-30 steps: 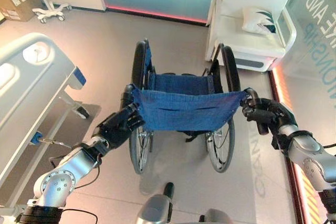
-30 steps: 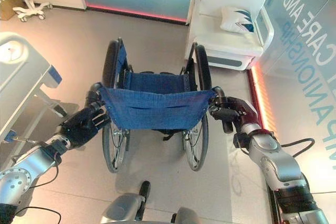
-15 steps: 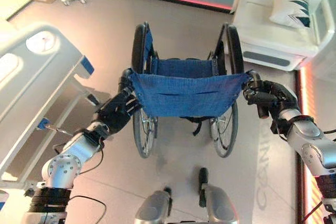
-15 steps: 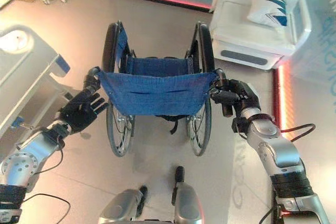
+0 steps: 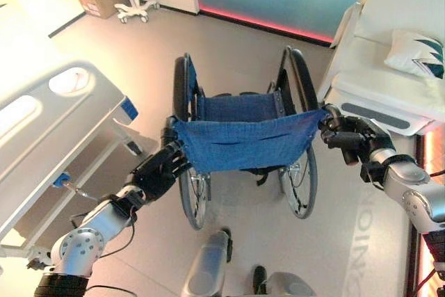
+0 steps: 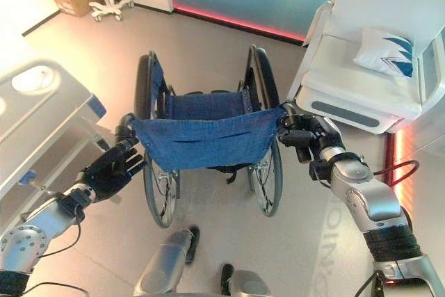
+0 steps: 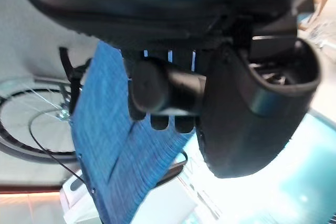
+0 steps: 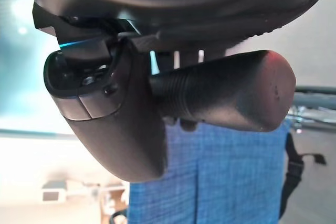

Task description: Push the wheelchair next to the bed

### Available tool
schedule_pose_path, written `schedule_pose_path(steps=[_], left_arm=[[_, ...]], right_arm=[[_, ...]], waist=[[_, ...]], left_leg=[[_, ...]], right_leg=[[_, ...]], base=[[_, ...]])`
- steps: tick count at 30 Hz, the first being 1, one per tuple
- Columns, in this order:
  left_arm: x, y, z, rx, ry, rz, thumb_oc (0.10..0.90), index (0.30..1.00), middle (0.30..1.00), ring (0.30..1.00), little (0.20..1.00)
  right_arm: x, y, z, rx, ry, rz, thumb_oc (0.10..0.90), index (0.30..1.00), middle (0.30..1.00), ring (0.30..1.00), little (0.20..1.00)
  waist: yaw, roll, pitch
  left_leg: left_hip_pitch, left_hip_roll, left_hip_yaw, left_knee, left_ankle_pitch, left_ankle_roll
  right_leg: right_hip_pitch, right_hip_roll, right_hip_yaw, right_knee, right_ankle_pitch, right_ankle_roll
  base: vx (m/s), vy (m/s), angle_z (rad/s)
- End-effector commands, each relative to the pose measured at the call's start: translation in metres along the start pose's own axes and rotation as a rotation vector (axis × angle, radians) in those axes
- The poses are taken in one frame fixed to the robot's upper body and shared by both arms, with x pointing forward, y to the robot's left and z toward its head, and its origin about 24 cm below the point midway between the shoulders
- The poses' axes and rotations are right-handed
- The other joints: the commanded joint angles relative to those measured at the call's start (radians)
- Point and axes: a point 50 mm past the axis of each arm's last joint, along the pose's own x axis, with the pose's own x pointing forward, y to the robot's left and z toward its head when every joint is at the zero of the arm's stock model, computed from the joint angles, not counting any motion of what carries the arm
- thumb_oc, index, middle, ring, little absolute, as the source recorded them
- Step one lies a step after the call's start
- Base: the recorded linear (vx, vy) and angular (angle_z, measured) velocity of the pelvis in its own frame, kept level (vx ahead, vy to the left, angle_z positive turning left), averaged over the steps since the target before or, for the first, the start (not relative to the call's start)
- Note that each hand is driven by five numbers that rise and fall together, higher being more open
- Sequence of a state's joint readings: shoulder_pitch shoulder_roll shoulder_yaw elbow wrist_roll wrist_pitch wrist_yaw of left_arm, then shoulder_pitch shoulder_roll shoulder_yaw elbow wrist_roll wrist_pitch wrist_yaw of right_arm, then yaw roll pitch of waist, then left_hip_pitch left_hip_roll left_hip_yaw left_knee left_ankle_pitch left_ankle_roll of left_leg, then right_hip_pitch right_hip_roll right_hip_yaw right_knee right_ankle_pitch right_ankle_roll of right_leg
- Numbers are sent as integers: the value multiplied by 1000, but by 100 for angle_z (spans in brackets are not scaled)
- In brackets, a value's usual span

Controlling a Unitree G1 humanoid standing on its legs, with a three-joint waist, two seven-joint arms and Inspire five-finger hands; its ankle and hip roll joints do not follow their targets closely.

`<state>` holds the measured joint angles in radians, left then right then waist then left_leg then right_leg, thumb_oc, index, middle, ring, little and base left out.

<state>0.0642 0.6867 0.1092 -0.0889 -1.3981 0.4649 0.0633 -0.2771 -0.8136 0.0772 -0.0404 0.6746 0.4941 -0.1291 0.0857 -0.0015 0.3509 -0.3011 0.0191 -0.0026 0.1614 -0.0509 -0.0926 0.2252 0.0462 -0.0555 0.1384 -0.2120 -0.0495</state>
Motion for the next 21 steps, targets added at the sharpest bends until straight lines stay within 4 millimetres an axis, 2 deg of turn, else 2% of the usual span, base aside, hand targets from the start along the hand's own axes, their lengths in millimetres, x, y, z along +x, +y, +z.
schedule_pose_path(steps=[1,2,4,6,7,9,10,11,15,16,18,19,20,21], left_arm=[[-15,-31,87,57,-474,-137,400,300,300,300,300],[-20,-29,89,60,-481,-129,400,300,300,300,300],[-22,-28,90,61,-488,-115,400,300,300,300,300],[-24,-27,95,60,-496,-85,400,300,300,300,300],[-24,-23,100,61,-501,-58,400,300,300,300,300],[-23,-24,109,63,-512,-50,400,300,300,300,300],[-23,-24,112,64,-516,-50,400,300,300,300,300],[-23,-25,123,79,-534,-50,400,300,300,300,300],[-28,-26,139,102,-559,-66,400,300,300,300,300],[-29,-26,143,104,-574,-75,400,300,300,300,300],[-29,-26,145,106,-585,-81,400,300,300,300,300],[-27,-30,147,111,-598,-97,400,300,300,300,300],[-26,-30,146,113,-601,-100,400,300,300,300,300],[-23,-35,147,122,-603,-110,400,300,300,300,300]], right_arm=[[-17,43,60,-33,-379,328,400,300,300,300,300],[-18,41,58,-41,-376,339,400,300,300,300,300],[-18,43,57,-40,-373,353,400,300,300,300,300],[-18,45,56,-38,-379,366,400,300,300,300,300],[-18,48,56,-32,-392,374,400,300,300,300,300],[-16,51,62,-41,-407,378,400,300,300,300,300],[-16,52,64,-44,-411,380,400,300,300,300,300],[-14,55,71,-51,-418,382,400,300,300,300,300],[-11,53,75,-71,-420,361,400,300,300,300,300],[-11,51,76,-81,-426,358,400,300,300,300,300],[-10,50,78,-94,-433,355,400,300,300,300,300],[-8,49,86,-121,-447,348,400,300,300,300,300],[-7,49,88,-126,-451,347,400,300,300,300,300],[-4,48,95,-142,-460,334,400,300,300,300,300]], waist=[[35,-18,-150],[44,-20,-165],[57,-21,-182],[67,-29,-199],[85,-51,-218],[94,-57,-231],[96,-60,-232],[103,-60,-237],[99,-58,-244],[96,-55,-238],[95,-53,-231],[88,-48,-209],[85,-47,-202],[78,-50,-183]], left_leg=[[29,-19,31,-157,310,11],[39,-23,34,-177,270,21],[62,-36,28,-174,243,31],[67,-59,43,-90,214,57],[92,-95,31,-79,193,88],[119,-113,30,-73,171,111],[123,-118,27,-72,169,114],[143,-134,1,-64,155,128],[149,-162,-18,-34,129,142],[146,-169,-18,-8,112,141],[151,-171,-25,12,93,139],[173,-172,-52,52,52,132],[180,-172,-60,63,40,131],[215,-173,-81,91,-1,127]], right_leg=[[-14,45,-8,6,72,49],[5,37,-3,17,43,58],[23,27,-8,43,9,68],[40,12,-13,115,-5,91],[29,-7,-30,251,74,140],[-19,-11,-45,411,169,191],[-31,-14,-45,433,183,200],[-90,-14,-34,534,255,226],[-152,-24,-31,456,228,201],[-165,-42,-57,352,186,174],[-180,-63,-78,277,164,157],[-210,-90,-99,164,147,133],[-214,-95,-99,139,149,130],[-260,-125,-85,65,184,138]], base=[[752,177,-7],[456,109,-19],[498,143,-45],[578,180,-42],[610,187,-11],[397,136,-11],[385,132,-13],[361,114,-2],[311,74,6],[243,29,-7],[247,-11,-2],[263,-52,21],[375,-136,38],[270,-121,50]])
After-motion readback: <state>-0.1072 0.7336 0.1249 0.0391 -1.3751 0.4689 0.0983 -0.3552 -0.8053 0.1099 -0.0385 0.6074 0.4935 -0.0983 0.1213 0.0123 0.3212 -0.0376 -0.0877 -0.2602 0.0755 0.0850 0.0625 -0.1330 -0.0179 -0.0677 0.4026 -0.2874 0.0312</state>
